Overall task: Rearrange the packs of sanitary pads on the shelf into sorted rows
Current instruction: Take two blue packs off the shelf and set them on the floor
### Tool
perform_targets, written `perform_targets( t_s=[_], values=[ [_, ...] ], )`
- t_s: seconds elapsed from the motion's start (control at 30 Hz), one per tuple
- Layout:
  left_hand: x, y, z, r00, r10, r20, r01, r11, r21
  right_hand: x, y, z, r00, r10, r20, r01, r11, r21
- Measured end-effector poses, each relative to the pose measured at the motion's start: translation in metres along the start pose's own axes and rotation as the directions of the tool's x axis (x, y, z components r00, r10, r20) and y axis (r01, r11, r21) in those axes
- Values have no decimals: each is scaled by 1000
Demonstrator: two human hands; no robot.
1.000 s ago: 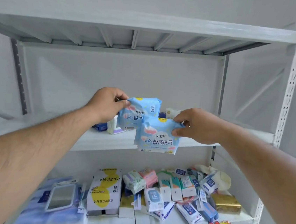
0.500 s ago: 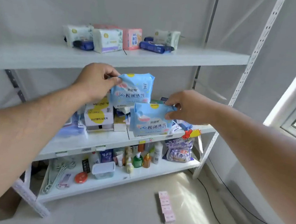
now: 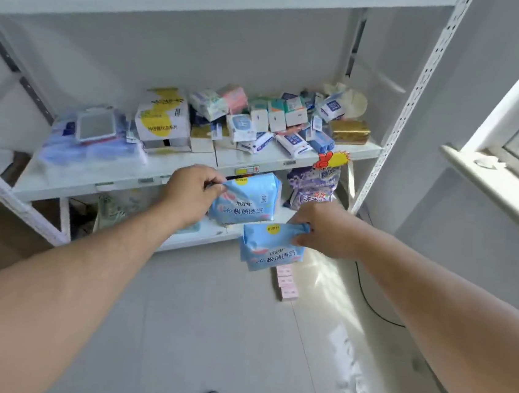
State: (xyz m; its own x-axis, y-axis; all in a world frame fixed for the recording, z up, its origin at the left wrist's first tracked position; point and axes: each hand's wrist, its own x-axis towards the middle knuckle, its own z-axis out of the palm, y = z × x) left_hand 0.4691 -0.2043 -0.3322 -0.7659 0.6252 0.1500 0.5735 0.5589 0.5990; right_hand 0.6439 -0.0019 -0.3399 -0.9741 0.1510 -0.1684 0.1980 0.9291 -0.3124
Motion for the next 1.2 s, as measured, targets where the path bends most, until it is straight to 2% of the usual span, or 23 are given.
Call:
perform_targets(
  t_s=[0.33,0.53,0.67,0.93,1.2],
  values=[
    [-30,-64,67,991,-82,107,76,995,60,4,15,82,990,37,138,-47,996,70],
    [-12,-119,83,976,-133,172,126,991,46,34,14,129,957,211,198,-237,964,117],
    [4,-149,96,969,-148,199,143,989,41,53,17,155,944,261,202,-294,943,156],
    [43,-171,135,958,-142,247,131,989,61,84,46,186,941,260,218,-299,938,172],
    [90,-178,190,944,-172,281,141,982,127,127,112,209,938,238,253,-294,932,211]
  ],
)
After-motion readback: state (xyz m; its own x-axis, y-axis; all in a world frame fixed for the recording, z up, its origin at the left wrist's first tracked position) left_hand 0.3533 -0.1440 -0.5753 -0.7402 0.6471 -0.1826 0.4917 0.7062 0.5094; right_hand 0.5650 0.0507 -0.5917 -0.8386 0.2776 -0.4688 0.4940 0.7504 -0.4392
